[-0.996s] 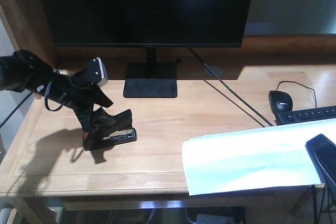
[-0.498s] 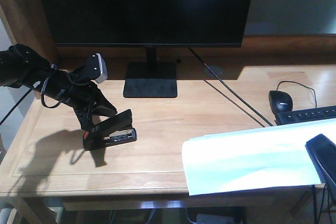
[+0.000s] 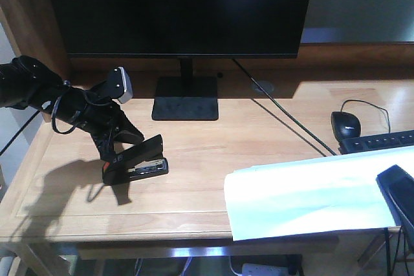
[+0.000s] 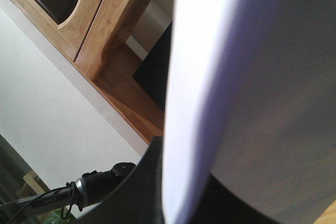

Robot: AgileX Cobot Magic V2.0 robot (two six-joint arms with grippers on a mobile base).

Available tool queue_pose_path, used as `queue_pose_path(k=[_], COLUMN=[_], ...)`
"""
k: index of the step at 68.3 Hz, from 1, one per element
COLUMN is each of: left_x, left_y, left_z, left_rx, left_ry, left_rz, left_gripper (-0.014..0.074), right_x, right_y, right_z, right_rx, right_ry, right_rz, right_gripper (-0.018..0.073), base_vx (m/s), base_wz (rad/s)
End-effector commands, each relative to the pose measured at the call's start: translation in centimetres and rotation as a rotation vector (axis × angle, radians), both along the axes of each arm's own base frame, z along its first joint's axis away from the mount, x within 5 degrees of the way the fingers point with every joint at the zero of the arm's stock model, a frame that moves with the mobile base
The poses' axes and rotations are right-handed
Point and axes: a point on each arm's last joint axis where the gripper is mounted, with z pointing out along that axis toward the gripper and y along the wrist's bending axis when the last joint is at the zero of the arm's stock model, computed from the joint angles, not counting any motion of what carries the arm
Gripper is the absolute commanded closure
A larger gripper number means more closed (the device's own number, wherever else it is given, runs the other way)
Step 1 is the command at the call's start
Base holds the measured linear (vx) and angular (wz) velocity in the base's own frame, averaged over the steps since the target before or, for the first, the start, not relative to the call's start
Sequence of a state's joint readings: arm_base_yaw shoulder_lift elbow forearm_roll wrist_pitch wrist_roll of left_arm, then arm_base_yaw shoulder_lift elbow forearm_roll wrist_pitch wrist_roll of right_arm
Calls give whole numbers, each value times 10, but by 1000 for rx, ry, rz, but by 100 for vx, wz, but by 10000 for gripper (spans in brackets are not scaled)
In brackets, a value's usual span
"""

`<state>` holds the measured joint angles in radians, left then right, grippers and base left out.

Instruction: Grab stapler and paper to desk for stapling

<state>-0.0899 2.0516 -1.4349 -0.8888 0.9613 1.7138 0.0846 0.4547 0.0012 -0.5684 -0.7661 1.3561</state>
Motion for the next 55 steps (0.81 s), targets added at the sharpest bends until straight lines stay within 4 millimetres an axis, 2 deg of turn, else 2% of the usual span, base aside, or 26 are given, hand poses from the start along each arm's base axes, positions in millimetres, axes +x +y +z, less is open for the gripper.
queue_pose_path(k=[1,55], left_x=[0,0], left_y=[-3,-4], left_z=[31,31], left_rx=[-57,-60], left_ry=[-62,-55], left_rz=[24,17], left_gripper=[603,603], right_x=[-1,-1], right_y=[1,1], right_z=[14,14], right_rx=[27,28], right_ry=[-77,-77], right_rz=[19,19], right_gripper=[564,564], base_vx=[0,0], base_wz=[0,0])
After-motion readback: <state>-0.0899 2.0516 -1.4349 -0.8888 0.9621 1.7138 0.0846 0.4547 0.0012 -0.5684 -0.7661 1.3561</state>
